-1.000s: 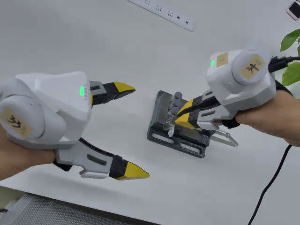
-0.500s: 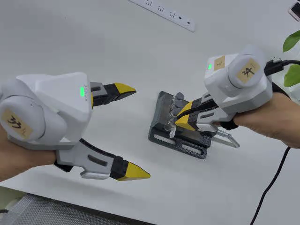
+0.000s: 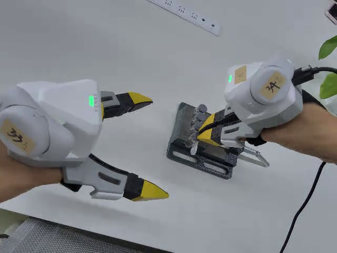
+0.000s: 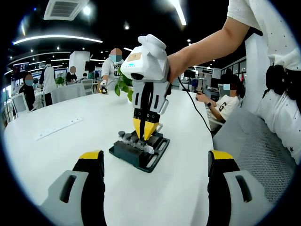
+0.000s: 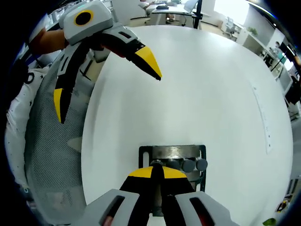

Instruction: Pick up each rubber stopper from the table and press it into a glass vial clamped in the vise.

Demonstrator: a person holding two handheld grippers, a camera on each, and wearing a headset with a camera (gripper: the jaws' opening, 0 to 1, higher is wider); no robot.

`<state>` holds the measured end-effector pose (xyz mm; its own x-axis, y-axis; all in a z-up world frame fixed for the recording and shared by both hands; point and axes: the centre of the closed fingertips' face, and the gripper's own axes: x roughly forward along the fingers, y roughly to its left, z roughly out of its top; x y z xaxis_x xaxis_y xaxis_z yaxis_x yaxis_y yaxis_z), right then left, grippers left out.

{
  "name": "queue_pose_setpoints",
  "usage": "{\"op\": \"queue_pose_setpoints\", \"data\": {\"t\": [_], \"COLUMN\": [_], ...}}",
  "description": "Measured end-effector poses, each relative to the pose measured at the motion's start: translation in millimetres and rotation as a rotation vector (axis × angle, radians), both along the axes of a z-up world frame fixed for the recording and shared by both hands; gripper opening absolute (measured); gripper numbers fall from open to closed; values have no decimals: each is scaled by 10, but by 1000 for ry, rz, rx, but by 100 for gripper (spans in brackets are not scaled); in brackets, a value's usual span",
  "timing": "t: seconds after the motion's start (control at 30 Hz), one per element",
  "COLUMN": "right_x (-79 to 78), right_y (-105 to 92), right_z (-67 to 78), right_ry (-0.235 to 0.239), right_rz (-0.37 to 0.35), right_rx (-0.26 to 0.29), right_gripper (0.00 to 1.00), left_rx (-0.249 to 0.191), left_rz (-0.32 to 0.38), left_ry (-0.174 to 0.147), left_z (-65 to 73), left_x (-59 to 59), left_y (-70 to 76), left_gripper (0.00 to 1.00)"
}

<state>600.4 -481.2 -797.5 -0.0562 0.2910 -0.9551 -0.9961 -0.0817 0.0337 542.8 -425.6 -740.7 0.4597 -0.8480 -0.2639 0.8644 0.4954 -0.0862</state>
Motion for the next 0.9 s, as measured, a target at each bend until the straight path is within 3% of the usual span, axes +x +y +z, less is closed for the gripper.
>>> {"op": "queue_pose_setpoints", "data": {"t": [0.3, 0.9], "right_x": [-6, -21], "right_y": [6, 24], "right_z": [-7, -32], "right_ry": [5, 20], "right_rz": [-4, 41], "right_rx": [-14, -92], "right_gripper": [1, 0], "left_rx": [-6, -18], "left_rz": [6, 11], "left_ry": [0, 1], "left_z": [-5, -5], "left_x": [8, 14], "left_y": [-2, 8], "left_gripper": [89, 87]}}
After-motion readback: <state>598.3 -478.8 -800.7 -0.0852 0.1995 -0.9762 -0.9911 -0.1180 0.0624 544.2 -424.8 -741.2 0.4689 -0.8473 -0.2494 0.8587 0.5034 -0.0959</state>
